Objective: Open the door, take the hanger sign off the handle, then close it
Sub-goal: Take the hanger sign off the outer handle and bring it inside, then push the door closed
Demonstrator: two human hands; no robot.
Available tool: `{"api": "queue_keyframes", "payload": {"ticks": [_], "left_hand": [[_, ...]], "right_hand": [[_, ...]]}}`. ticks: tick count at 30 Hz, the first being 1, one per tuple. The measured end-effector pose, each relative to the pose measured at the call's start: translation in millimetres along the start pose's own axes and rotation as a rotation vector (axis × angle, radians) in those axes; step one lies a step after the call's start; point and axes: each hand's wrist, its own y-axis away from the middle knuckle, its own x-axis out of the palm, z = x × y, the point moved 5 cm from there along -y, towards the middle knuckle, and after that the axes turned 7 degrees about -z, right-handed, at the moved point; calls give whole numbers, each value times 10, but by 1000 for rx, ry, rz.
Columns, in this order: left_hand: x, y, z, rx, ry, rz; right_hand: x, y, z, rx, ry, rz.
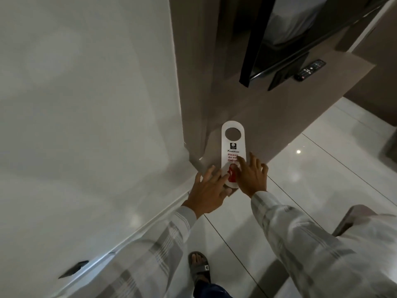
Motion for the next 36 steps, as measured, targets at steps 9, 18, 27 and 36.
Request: {"api": "queue_keyframes", "payload": {"ticks": [9,18,27,36], "left_hand": [[-561,1476,1090,-335,-91,-288],[-1502,4796,1916,-829,-293,-611],[-2319,8488,1172,-1361,-778,-1037],[-2502,10182,675,-1693,-771,-1079]], "right_hand": [[19,749,1497,-351,-127,-26],[-542,2668,4481,-950,-494,3],[-1711,5816,6725,-1626,-869,-66],[-3101,7870,7497,-1968,-1295,-55]]}}
